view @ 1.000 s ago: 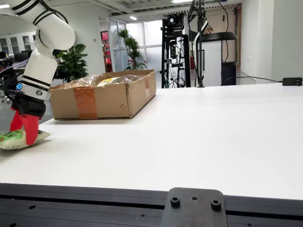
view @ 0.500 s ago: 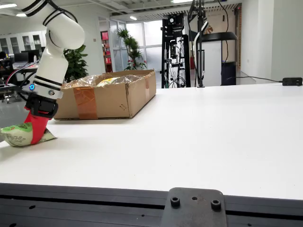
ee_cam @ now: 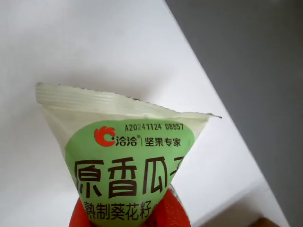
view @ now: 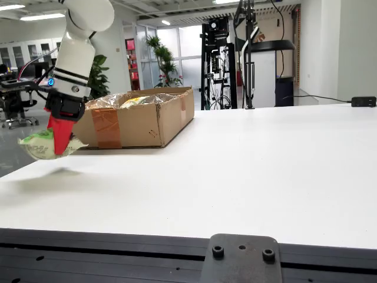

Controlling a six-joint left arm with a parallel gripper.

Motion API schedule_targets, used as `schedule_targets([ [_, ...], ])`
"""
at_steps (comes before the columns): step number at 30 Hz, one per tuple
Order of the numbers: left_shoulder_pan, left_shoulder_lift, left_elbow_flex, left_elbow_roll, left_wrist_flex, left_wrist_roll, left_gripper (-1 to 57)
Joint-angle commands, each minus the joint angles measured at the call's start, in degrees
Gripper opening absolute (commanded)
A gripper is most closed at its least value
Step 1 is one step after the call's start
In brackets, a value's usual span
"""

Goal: Grasp a snack and put it in the bin.

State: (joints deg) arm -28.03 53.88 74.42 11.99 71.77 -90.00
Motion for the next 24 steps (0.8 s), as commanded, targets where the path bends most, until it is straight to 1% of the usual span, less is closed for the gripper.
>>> schedule_targets([
  [1, -1.73, -2.65, 0.05, 1.42, 0.35, 0.0, 7.9],
  [6, -4.14, -7.37, 0.26, 5.06, 0.86, 0.0, 7.7],
  [9, -5.49, -11.04, 1.0, 7.57, 1.07, 0.0, 7.8],
  [13, -6.89, -16.11, 2.71, 10.21, 1.24, 0.0, 7.9],
  [19, -8.54, -22.15, 4.82, 13.22, 1.33, 0.0, 7.8],
  [24, -9.54, -25.13, 5.61, 14.93, 1.23, 0.0, 7.6],
])
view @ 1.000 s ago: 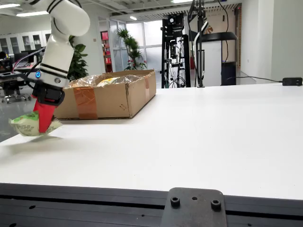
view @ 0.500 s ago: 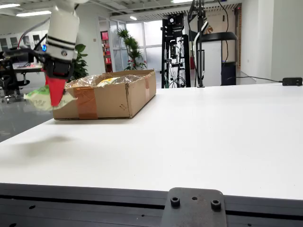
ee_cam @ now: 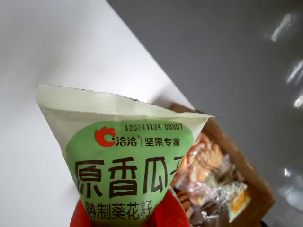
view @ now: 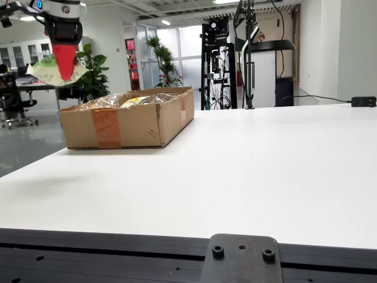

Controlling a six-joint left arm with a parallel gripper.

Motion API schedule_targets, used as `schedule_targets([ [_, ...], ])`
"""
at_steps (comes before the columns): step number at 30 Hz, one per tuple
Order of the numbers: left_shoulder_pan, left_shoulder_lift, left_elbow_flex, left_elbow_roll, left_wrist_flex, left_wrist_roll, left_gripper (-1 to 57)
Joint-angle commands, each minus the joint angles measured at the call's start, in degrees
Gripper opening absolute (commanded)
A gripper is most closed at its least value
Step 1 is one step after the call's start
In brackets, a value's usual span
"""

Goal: Grasp a snack and put it in the bin.

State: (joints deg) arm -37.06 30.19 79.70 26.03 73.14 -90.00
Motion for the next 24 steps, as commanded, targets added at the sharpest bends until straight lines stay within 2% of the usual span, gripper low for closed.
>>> schedule_targets([
  [1, -0.64, -1.86, 0.38, 1.14, -0.17, 0.0, 7.6],
  [10, -0.75, -1.27, -3.84, 3.77, -0.31, 0.69, 7.5],
  [19, 0.67, 7.14, -18.13, 6.53, -0.66, 16.35, 7.4],
  [24, 2.15, 10.55, -24.23, 7.73, -2.62, 22.0, 7.4],
])
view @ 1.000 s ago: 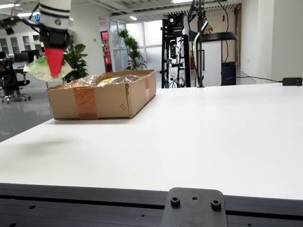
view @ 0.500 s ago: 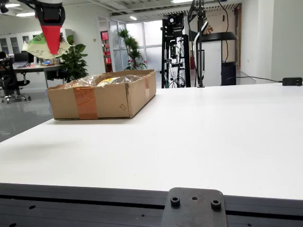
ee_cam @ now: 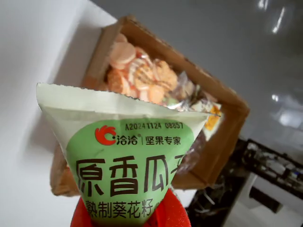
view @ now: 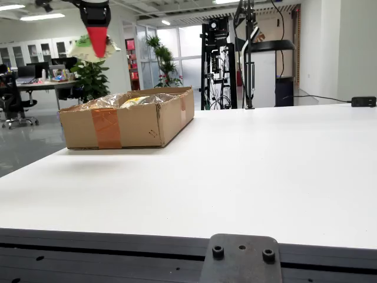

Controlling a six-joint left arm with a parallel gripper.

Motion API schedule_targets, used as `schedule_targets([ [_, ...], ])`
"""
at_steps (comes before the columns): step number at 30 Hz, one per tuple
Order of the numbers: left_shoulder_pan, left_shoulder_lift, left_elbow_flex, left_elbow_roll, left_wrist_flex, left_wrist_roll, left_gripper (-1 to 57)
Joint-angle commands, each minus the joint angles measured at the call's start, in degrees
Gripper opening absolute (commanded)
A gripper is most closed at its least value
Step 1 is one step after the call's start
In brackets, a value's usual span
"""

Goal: Grasp a snack and put it in the bin.

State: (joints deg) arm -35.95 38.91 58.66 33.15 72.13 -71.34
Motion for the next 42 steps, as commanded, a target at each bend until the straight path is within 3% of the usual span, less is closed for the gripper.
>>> schedule_targets([
  [1, 1.37, 2.28, -4.02, 0.82, -2.31, 4.15, 7.4],
  [18, 5.72, 9.56, -17.49, 2.94, -13.42, 12.34, 9.0],
  [27, 5.71, 10.26, -18.62, 3.05, -17.19, 13.46, 29.5],
  [32, 5.64, 10.77, -19.46, 3.06, -17.59, 13.63, 35.4],
  [35, 5.43, 10.96, -19.72, 3.06, -17.08, 13.75, 34.5],
  [42, 3.57, 11.25, -19.74, 3.02, -13.96, 14.72, 26.2],
])
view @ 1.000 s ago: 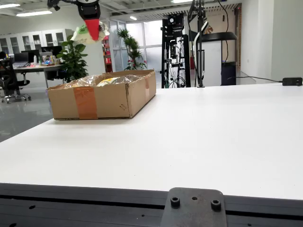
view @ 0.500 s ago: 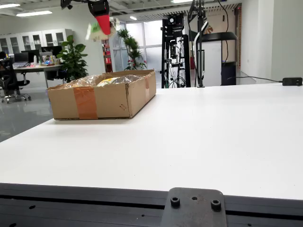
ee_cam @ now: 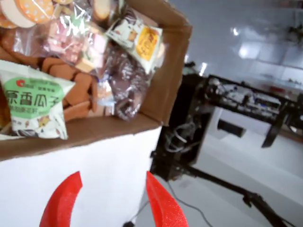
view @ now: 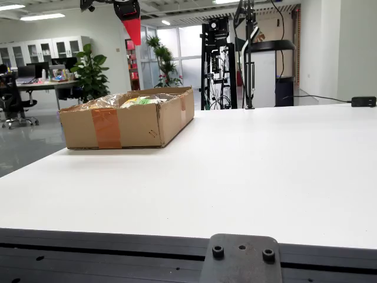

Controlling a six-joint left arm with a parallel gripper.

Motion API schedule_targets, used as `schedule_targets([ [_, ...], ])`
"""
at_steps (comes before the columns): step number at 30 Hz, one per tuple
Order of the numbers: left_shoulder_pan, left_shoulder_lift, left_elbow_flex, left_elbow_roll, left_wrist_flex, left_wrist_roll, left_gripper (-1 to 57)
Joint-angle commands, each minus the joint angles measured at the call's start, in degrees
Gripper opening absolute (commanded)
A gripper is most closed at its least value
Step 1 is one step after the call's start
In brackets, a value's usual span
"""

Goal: Grasp a snack and put it in the bin.

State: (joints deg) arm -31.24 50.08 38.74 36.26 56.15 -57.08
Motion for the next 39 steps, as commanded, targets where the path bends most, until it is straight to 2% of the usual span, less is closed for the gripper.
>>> schedule_targets([
  [1, -1.56, 0.14, 0.18, -0.1, 2.7, 0.64, 25.0],
  [7, -4.5, 0.37, 0.6, -0.26, 6.68, 1.89, 17.0],
  [13, -8.27, 0.16, 1.29, -0.41, 10.31, 2.57, 6.3],
  [16, -10.45, -0.11, 1.8, -0.53, 12.24, 2.73, 3.2],
  [21, -14.53, -2.1, 4.86, -0.99, 14.22, 2.87, 1.0],
  [27, -19.91, -7.65, 12.29, -1.43, 14.93, 2.93, 0.2],
  [33, -25.32, -17.02, 24.49, -2.26, 14.54, 2.06, 0.0],
  [39, -31.13, -27.7, 37.71, -3.33, 11.45, 0.47, -0.1],
])
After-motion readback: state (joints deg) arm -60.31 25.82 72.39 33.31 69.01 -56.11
